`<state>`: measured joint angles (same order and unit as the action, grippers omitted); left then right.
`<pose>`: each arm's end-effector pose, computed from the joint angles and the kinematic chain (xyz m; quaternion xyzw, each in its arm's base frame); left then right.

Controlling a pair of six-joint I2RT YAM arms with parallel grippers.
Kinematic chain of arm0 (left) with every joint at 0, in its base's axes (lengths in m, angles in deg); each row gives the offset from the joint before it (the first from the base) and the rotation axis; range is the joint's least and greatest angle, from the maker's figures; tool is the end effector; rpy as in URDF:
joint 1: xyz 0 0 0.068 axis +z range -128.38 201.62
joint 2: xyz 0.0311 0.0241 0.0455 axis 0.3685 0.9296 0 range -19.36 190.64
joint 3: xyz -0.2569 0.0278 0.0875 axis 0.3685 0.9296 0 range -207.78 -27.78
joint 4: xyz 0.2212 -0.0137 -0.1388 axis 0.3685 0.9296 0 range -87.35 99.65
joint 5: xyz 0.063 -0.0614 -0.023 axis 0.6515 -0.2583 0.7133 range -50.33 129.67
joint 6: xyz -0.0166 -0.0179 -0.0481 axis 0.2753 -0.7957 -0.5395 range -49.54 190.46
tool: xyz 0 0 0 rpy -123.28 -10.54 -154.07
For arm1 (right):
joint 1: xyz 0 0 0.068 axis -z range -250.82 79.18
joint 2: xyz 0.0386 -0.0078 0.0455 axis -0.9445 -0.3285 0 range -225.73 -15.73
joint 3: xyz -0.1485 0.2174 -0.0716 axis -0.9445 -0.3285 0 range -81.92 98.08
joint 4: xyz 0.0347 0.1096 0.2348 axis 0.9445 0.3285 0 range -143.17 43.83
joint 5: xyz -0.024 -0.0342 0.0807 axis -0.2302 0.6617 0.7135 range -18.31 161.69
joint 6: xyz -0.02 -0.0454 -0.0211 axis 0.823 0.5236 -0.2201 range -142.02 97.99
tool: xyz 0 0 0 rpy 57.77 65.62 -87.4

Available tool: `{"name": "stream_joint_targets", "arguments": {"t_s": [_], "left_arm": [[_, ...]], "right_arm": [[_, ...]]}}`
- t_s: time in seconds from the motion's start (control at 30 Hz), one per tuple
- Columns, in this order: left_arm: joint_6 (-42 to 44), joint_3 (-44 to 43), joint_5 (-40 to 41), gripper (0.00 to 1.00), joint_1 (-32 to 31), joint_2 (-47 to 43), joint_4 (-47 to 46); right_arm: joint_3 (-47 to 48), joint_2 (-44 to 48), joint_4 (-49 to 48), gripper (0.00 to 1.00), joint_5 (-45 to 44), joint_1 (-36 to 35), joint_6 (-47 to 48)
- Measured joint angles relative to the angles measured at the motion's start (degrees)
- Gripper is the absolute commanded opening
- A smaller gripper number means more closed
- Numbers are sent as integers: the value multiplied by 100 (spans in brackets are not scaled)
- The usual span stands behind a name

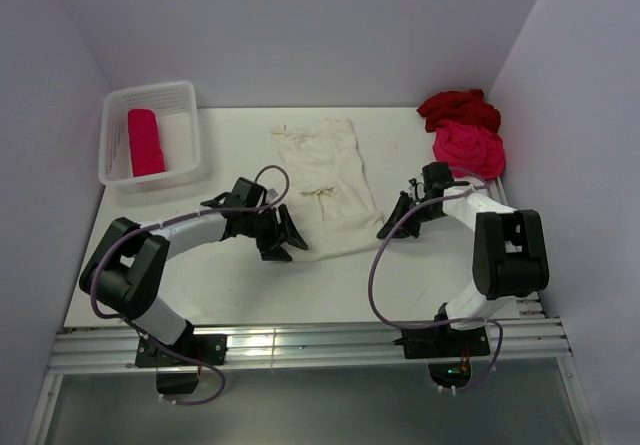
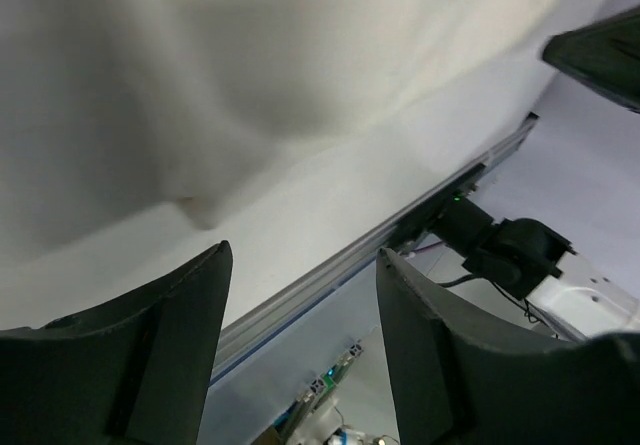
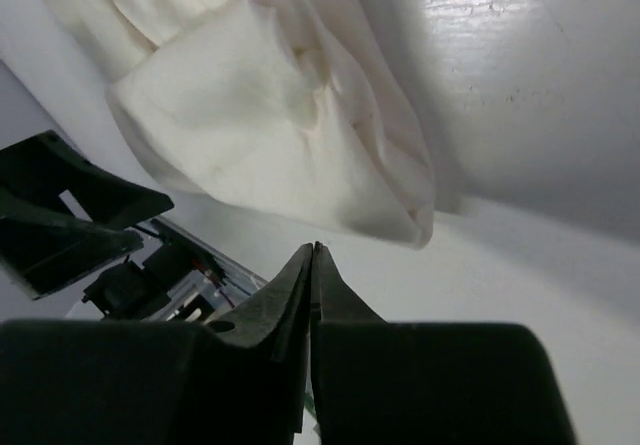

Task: Roll the t-shirts
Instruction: Roll the tshirt

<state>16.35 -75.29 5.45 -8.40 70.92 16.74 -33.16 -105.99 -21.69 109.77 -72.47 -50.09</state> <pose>0.2484 -0.1668 0.1685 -0.1091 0.9134 -0.3919 0.0134 0.2736 0.0297 0.1626 0.1667 0.9211 0.3478 0.0525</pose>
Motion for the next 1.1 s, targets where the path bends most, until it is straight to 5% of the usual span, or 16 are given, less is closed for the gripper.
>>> {"name": "stream_joint_targets", "arguments": {"t_s": [0.37, 0.83, 1.1], "left_arm": [[136, 44, -2, 63, 107, 758, 28], [415, -533, 417, 60, 199, 684, 702], [376, -1379, 431, 48, 348, 695, 549]], "right_arm": [[175, -953, 35, 1, -337, -13, -105], [382, -326, -284, 4, -195, -20, -612], [946, -925, -599, 3, -28, -96, -905]]}}
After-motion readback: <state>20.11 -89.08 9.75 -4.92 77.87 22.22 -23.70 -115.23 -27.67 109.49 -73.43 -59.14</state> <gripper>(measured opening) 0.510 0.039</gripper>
